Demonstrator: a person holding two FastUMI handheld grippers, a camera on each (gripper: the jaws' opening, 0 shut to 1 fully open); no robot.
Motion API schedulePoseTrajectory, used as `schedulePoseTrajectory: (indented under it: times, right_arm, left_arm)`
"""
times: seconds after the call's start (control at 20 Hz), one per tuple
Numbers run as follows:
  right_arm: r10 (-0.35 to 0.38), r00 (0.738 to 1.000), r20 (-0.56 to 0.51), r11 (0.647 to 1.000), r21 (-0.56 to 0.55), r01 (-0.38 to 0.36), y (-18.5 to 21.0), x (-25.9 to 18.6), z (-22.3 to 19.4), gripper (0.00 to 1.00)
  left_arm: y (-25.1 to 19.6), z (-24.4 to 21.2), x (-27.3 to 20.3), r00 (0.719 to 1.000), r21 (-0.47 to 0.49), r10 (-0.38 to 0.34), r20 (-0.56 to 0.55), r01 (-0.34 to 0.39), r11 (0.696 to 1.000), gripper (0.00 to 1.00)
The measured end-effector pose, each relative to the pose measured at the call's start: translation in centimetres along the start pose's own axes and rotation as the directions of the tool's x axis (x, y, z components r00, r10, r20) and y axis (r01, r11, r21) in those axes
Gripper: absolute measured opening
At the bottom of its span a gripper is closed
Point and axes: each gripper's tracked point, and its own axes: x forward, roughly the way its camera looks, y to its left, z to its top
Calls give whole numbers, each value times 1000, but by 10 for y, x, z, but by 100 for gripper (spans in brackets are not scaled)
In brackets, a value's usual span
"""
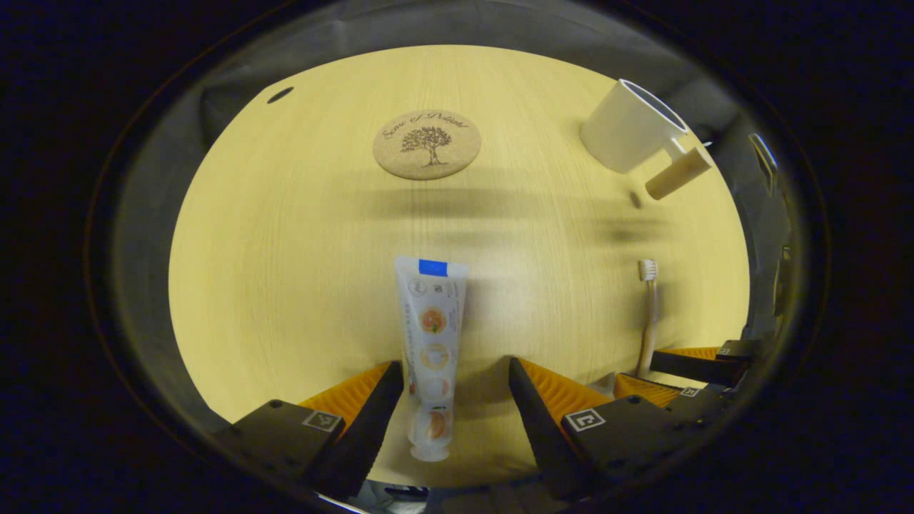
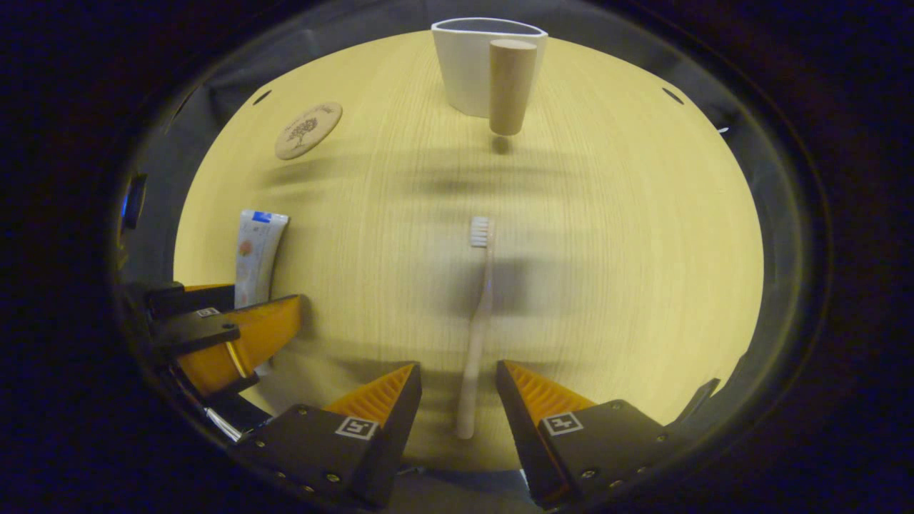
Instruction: Put the toothbrush and toothpaste on the desktop into the cup, then pick up the cup and place it on the coaster on the desktop.
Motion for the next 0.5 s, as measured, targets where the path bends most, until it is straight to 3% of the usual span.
schedulePoseTrajectory:
  times: [0.05,0.1,0.2,0.25,0.3,0.35,0.4,0.45,0.5]
  right_arm:
    - [-18,1000,1,1000,6,18,-3,1,0,67]
    - [-18,1000,-14,1000,6,18,-3,1,-2,55]
    - [-33,999,-23,999,5,33,-6,-1,-1,53]
    - [-50,999,-19,998,27,51,-12,1,-1,54]
    - [-49,998,-46,998,28,50,-9,0,-4,36]
    - [-48,998,-40,998,28,49,-9,0,-2,29]
    - [-63,997,-35,997,46,65,-15,1,1,29]
    - [-54,997,-56,996,62,58,-12,2,-3,19]
    - [-47,997,-56,996,70,51,-12,1,-2,17]
  left_arm:
    - [0,0,1,1000,3,1,-1,-1,1000,94]
    - [1,0,1,1000,8,5,-3,-5,1000,94]
    - [4,-1,2,1000,24,20,-7,-20,999,93]
    - [6,-1,2,999,34,31,-8,-31,999,87]
    - [8,-2,2,999,42,38,-10,-37,998,83]
    - [8,-1,3,999,41,37,-4,-37,998,78]
    - [9,0,1,999,35,37,-4,-37,999,74]
    - [8,-1,3,999,31,38,-6,-38,999,68]
    - [8,-1,3,999,30,38,-5,-38,999,62]
